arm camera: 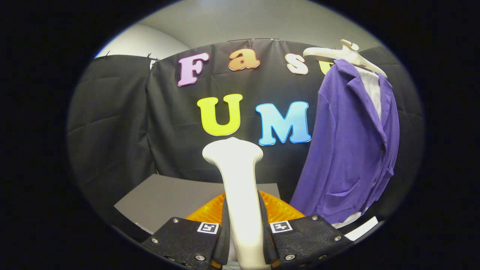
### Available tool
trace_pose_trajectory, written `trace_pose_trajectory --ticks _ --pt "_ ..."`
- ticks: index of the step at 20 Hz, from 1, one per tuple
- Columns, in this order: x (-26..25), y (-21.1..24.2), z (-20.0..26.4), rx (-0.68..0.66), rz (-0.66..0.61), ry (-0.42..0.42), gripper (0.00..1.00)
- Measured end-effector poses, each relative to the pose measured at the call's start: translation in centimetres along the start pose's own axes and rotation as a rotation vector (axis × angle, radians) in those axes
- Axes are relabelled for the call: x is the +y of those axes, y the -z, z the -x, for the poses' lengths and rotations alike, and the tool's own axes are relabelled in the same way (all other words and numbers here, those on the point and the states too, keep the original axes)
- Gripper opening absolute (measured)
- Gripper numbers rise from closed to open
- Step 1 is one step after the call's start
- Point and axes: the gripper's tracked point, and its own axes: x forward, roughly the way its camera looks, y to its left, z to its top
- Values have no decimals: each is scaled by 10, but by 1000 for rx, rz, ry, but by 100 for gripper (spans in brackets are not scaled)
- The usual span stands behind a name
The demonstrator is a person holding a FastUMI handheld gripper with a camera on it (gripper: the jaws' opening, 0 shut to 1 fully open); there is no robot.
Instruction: Iron the clothes twice with a garment steamer, once on the left side and once on the right side.
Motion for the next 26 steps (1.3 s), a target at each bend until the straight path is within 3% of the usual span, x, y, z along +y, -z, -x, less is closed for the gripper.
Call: trace_pose_trajectory --ticks 6,10,13,15,26 --pt "-12 -32 55 -135 -16 -46 35" --pt "-44 -59 81 -234 0 34 36" --pt "-69 -69 96 -266 -69 48 35" --pt "-85 -74 98 -259 -115 45 35" --pt "-184 -126 97 -357 -126 251 35"
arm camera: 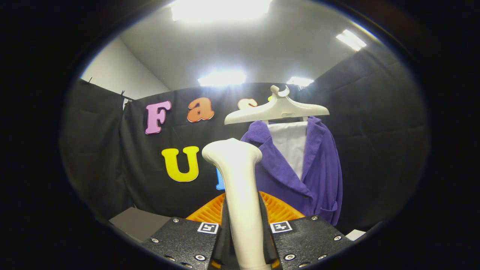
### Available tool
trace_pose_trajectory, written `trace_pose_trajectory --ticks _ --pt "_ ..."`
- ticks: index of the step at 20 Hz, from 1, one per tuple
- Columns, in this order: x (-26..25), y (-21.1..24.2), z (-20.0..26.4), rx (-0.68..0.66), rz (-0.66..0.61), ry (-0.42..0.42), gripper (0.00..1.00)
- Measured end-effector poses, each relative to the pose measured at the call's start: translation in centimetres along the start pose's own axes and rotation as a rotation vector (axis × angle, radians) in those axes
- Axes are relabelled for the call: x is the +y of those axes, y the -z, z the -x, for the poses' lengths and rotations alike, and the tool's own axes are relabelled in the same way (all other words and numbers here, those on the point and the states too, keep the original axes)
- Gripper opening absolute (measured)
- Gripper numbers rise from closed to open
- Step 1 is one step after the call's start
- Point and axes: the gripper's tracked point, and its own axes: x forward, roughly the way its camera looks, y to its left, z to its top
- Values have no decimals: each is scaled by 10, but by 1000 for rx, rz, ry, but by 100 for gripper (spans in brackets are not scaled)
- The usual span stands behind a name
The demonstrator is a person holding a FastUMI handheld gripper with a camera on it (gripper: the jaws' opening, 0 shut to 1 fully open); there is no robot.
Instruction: Iron the clothes twice with a garment steamer, once on the left side and once on the right side.
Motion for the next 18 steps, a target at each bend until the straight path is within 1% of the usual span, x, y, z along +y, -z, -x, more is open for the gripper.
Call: trace_pose_trajectory --ticks 3,6,11,18 --pt "-19 -10 -14 -41 0 38 35" --pt "-46 -11 -30 -42 -10 76 35" --pt "-73 6 -52 -28 -1 115 35" --pt "-92 39 -67 6 16 146 35"
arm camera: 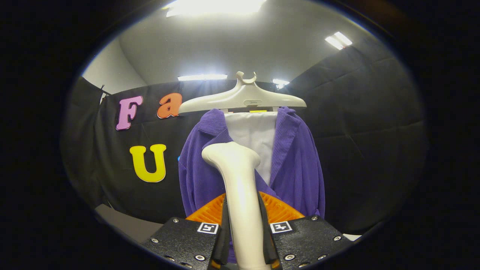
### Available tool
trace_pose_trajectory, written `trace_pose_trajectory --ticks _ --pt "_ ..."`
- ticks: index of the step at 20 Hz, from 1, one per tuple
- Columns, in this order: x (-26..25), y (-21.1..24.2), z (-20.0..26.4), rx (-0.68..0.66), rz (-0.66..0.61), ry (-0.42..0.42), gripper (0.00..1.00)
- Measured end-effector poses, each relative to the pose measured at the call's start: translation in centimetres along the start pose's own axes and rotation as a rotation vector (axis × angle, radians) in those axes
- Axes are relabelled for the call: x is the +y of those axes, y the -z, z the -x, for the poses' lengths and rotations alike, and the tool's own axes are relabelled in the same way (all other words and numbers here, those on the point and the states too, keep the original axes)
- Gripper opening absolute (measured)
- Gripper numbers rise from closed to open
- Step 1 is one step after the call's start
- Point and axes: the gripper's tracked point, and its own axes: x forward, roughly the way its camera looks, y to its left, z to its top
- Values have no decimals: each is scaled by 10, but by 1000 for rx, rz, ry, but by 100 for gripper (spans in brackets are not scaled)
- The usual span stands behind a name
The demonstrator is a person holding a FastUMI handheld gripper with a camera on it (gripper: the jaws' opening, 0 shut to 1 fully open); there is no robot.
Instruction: Iron the clothes twice with a garment steamer, once on the left side and once on the right side.
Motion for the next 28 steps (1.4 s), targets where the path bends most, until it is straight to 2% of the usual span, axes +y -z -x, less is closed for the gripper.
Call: trace_pose_trajectory --ticks 5,18,24,28 --pt "-10 29 1 34 34 7 37" --pt "-32 148 26 222 72 52 36" --pt "-30 188 34 274 24 46 37" --pt "-36 235 53 371 32 49 37"
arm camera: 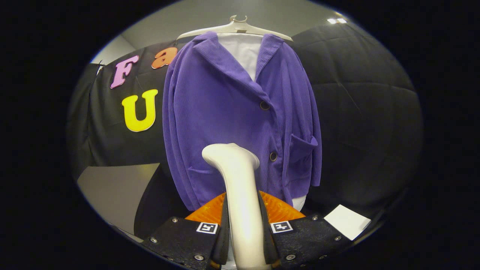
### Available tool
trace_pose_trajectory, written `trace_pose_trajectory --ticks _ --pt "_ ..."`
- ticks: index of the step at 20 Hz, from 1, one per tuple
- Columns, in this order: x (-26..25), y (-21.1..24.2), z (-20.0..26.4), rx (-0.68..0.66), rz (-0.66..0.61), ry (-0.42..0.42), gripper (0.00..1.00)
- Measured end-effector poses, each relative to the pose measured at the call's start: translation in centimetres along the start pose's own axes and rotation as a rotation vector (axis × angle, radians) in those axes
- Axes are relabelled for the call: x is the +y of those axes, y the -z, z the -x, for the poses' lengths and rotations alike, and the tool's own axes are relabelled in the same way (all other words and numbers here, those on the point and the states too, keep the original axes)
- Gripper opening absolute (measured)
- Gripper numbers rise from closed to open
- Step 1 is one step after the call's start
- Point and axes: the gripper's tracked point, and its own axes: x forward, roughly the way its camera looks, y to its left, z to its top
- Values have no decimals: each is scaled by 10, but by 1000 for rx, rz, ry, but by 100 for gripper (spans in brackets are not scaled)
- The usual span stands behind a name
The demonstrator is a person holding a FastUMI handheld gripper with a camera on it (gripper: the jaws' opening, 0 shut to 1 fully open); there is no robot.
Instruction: Iron the clothes twice with a garment steamer, once on the left side and once on the right side.
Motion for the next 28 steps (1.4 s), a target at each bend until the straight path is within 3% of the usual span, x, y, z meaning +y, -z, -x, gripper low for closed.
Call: trace_pose_trajectory --ticks 5,15,23,28 --pt "3 58 -8 113 -2 -9 37" --pt "5 112 -15 205 -58 -23 37" --pt "-30 130 20 227 -125 -20 37" --pt "-56 115 34 204 -130 -38 37"
